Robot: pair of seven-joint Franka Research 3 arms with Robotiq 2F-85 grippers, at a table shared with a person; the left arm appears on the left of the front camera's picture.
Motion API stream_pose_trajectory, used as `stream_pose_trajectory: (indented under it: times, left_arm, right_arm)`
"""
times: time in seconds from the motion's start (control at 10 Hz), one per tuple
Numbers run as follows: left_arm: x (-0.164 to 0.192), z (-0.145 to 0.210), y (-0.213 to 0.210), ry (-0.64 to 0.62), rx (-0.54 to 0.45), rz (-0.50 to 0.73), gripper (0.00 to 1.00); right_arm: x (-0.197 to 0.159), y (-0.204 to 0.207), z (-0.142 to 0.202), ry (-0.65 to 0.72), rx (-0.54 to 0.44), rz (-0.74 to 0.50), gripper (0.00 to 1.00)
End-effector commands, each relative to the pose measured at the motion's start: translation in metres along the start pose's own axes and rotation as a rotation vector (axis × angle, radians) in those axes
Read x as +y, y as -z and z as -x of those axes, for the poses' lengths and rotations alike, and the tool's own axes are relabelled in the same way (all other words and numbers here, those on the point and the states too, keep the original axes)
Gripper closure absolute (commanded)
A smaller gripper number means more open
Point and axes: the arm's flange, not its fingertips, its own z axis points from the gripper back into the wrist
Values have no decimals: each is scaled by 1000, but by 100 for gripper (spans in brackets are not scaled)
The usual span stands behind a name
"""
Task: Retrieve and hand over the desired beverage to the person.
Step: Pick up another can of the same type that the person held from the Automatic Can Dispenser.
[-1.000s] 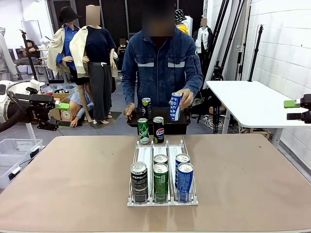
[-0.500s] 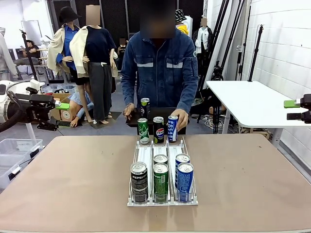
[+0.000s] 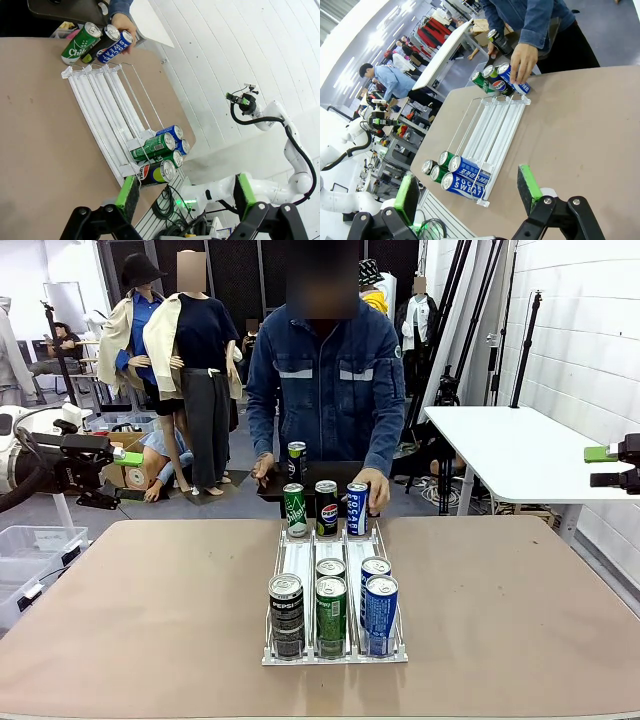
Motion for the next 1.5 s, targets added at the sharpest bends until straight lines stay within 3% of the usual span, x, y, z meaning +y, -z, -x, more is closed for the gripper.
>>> stream_pose_trajectory:
  times: [0.0, 0.9, 1.1, 1.4]
  left_arm:
    - [-1, 0, -1, -3, -16, 14, 0]
    - [-1, 0, -1, -3, -16, 14, 0]
    - [-1, 0, -1, -3, -16, 14, 0]
    - [-1, 0, -1, -3, -16, 14, 0]
  right_arm:
    - [0, 1, 0, -5, 0, -3, 0]
    - [0, 0, 0, 0, 0, 0, 0]
    - [11, 24, -13, 8, 88, 5, 0]
    - [60, 71, -19, -56, 266, 76, 0]
